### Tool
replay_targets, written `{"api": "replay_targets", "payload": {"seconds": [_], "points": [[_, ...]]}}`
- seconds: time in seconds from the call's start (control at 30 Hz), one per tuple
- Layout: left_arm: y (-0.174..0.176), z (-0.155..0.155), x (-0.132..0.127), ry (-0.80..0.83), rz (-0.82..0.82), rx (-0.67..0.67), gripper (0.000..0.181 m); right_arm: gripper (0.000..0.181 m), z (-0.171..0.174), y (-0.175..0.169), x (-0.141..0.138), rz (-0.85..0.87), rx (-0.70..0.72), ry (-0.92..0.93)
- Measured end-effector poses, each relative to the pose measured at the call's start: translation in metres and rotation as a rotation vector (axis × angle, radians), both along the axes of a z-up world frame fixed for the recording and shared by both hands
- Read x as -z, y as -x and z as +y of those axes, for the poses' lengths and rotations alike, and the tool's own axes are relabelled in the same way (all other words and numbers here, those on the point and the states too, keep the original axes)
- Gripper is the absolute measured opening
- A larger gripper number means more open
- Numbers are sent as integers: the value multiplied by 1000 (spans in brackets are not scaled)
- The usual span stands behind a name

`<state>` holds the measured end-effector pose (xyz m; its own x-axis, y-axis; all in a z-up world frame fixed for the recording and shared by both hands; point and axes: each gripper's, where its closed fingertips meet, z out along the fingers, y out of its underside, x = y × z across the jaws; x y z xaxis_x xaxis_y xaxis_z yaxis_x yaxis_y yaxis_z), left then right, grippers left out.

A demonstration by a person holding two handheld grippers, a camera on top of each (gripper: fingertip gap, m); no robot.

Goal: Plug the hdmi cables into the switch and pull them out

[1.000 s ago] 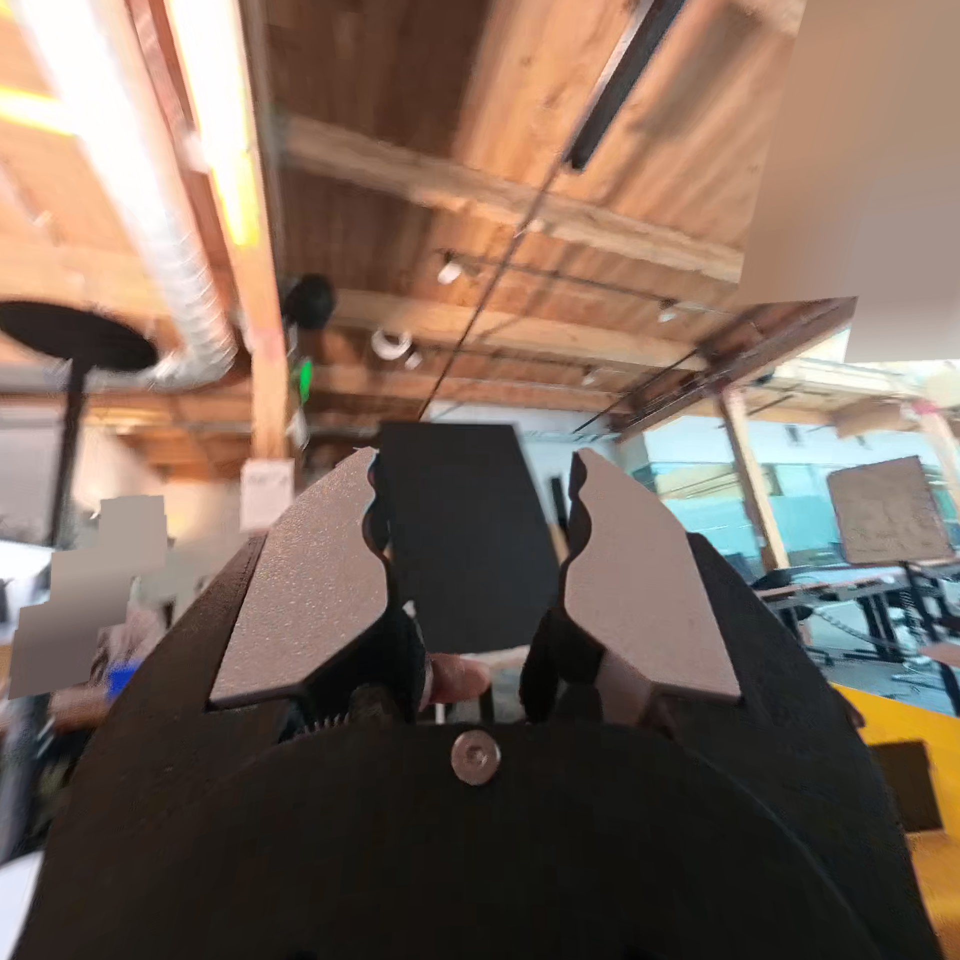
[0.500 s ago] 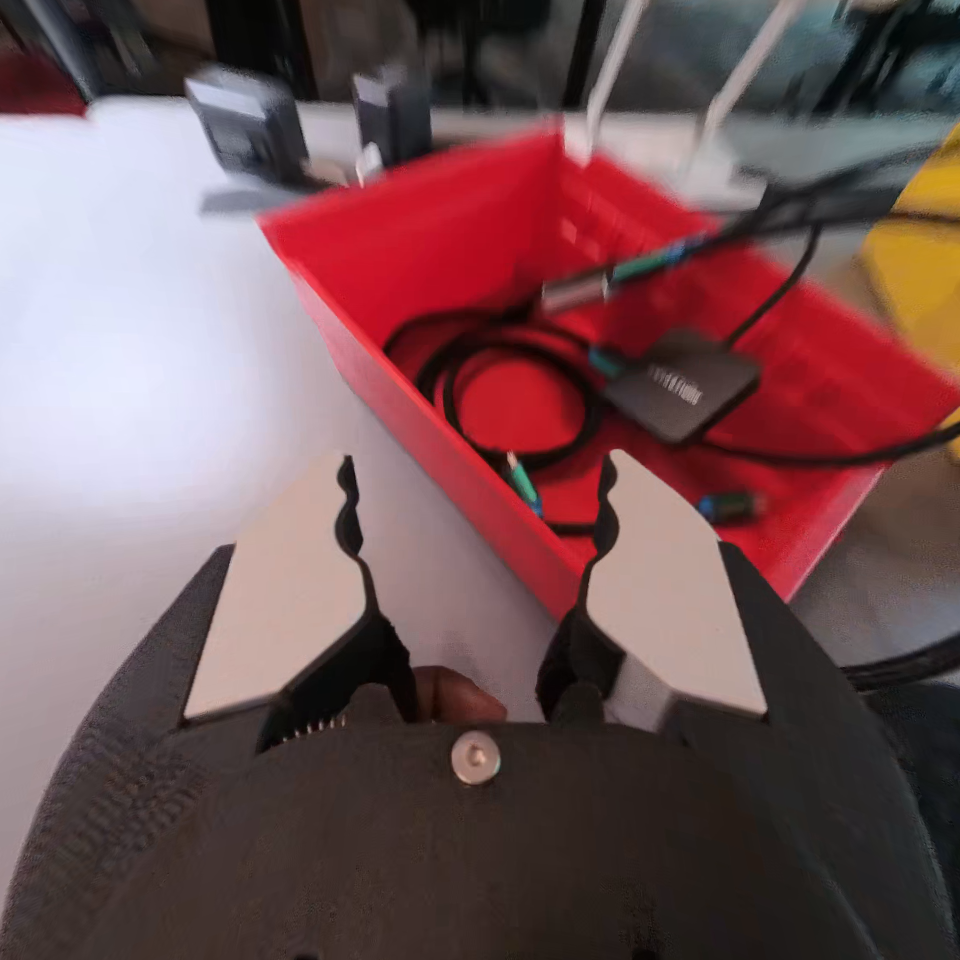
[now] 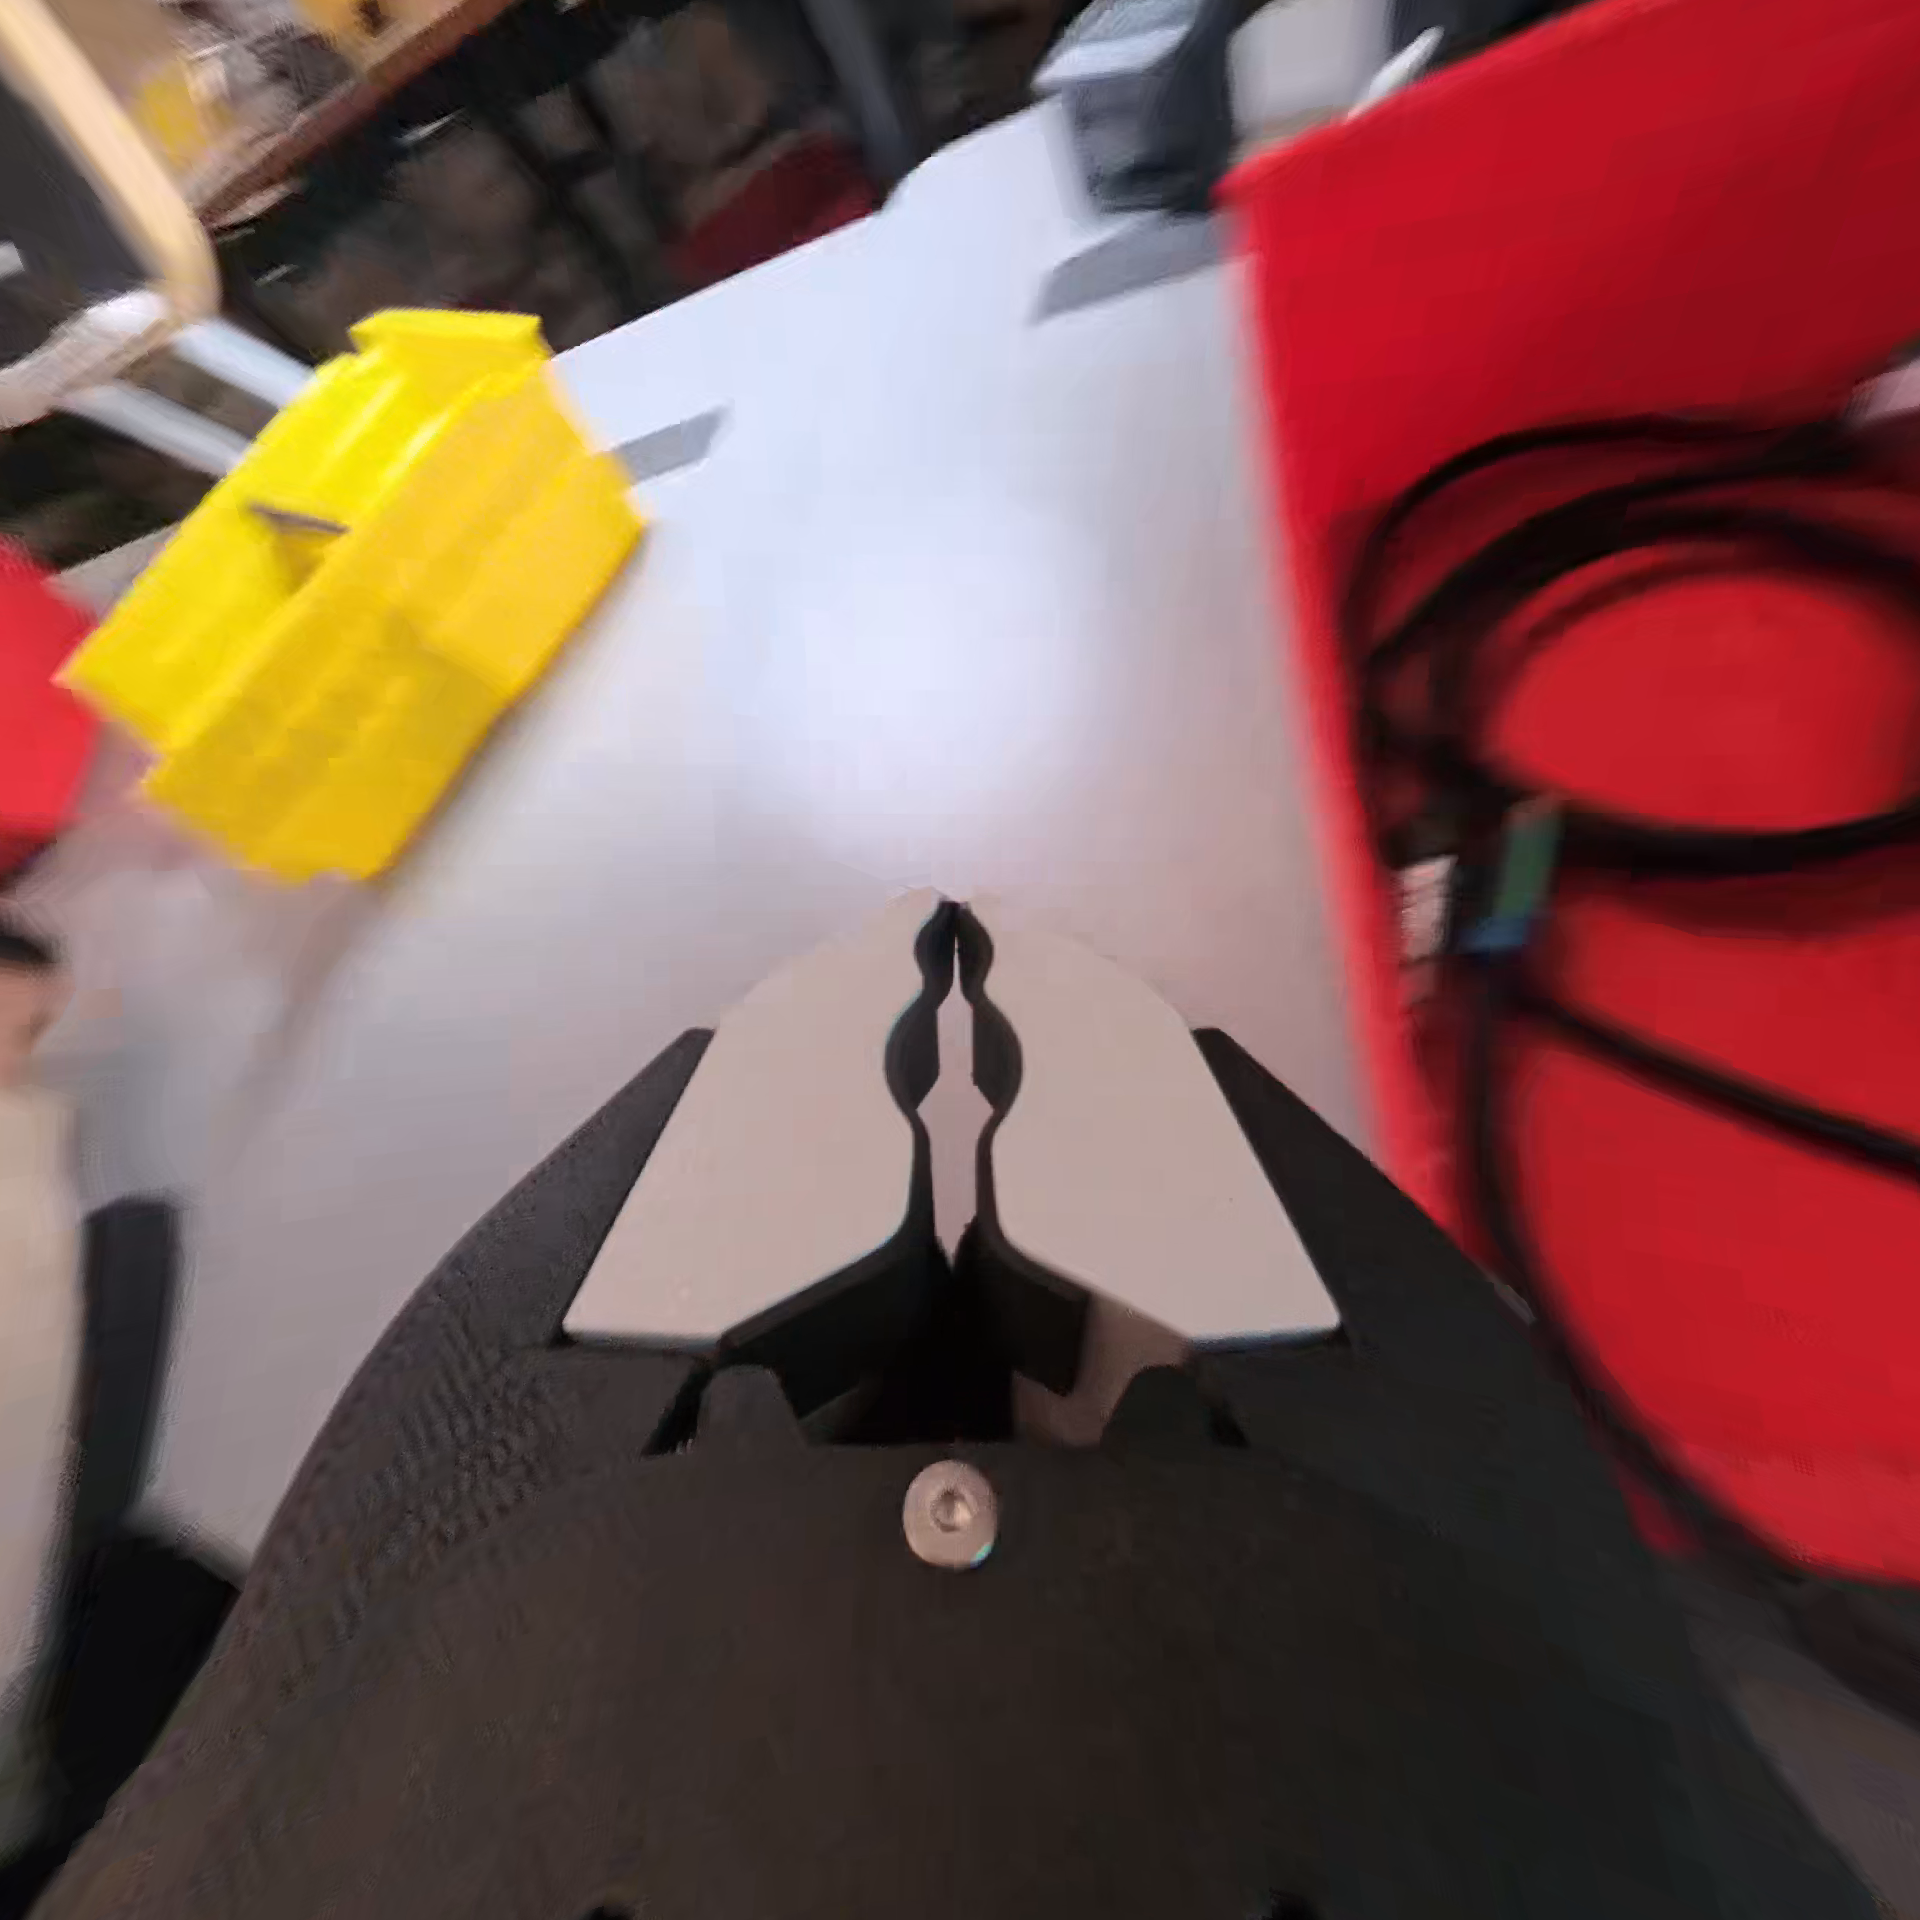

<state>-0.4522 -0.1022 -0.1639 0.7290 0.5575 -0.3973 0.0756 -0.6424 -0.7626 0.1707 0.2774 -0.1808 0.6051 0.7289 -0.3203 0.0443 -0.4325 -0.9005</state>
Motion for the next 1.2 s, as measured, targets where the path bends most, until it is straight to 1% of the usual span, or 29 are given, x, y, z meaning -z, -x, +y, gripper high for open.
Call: {"api": "replay_targets", "payload": {"seconds": [0.03, 0.07, 0.1, 0.13, 0.17, 0.2, 0.23, 0.27, 0.3, 0.33, 0.37, 0.4, 0.43, 0.47, 0.53, 0.57, 0.63, 0.67, 0.7, 0.73, 0.77, 0.8, 0.83, 0.93, 1.0, 1.07, 1.1, 1.2], "points": [[6, -14, 0, 0, 3, -33, 0, 21, 2, -4, 0, 8, 8, 3], [9, -22, -6, -57, -4, -42, 0, 23, 4, -8, 0, 7, 19, 4], [8, -28, -21, -160, 3, -46, 3, 27, 6, -12, 0, 7, 37, 1], [4, -33, -44, -296, 33, -38, 10, 29, 10, -16, -5, 24, 65, -21], [-6, -35, -74, -456, 82, -5, 22, 37, 12, -19, -15, 71, 93, -69], [-23, -36, -109, -631, 144, 65, 36, 48, 12, -21, -31, 148, 110, -141], [-49, -37, -144, -805, 218, 177, 46, 58, 12, -25, -50, 246, 132, -230], [-84, -39, -176, -954, 300, 329, 52, 70, 11, -33, -67, 348, 180, -320], [-124, -40, -199, -1051, 375, 505, 58, 83, 12, -45, -82, 445, 251, -401], [-163, -38, -210, -1082, 412, 677, 62, 92, 11, -61, -96, 523, 326, -480], [-195, -33, -211, -1054, 403, 824, 64, 99, 10, -76, -106, 577, 402, -548], [-220, -25, -206, -992, 374, 933, 69, 104, 9, -91, -112, 608, 473, -605], [-238, -16, -197, -913, 355, 1003, 76, 108, 6, -102, -118, 629, 527, -660], [-251, -5, -187, -824, 350, 1046, 78, 109, 2, -110, -123, 646, 564, -717], [-272, 17, -160, -630, 307, 1118, 78, 110, -3, -118, -127, 646, 613, -777], [-286, 25, -139, -503, 241, 1184, 76, 110, -4, -118, -128, 637, 620, -792], [-311, 27, -80, -156, 76, 1321, 76, 110, -4, -115, -125, 627, 610, -794], [-309, 28, -51, 25, 69, 1315, 75, 110, -3, -113, -123, 629, 602, -777], [-295, 35, -31, 167, 118, 1233, 75, 110, -2, -110, -121, 635, 593, -756], [-275, 44, -19, 274, 172, 1110, 75, 110, -1, -108, -119, 645, 582, -734], [-255, 52, -13, 349, 211, 981, 74, 110, 1, -106, -118, 657, 572, -715], [-240, 61, -10, 386, 238, 881, 72, 111, 2, -105, -117, 668, 566, -700], [-231, 72, -9, 387, 257, 833, 71, 112, 3, -105, -116, 677, 563, -689], [-223, 108, 3, 336, 265, 832, 66, 111, 7, -102, -114, 685, 549, -665], [-205, 124, 14, 356, 290, 771, 63, 110, 8, -98, -112, 682, 526, -640], [-184, 129, 29, 413, 291, 706, 63, 111, 10, -92, -108, 667, 508, -608], [-177, 129, 37, 439, 280, 695, 62, 112, 11, -89, -107, 660, 497, -600], [-168, 132, 60, 446, 213, 720, 60, 111, 12, -85, -106, 639, 487, -604]]}}
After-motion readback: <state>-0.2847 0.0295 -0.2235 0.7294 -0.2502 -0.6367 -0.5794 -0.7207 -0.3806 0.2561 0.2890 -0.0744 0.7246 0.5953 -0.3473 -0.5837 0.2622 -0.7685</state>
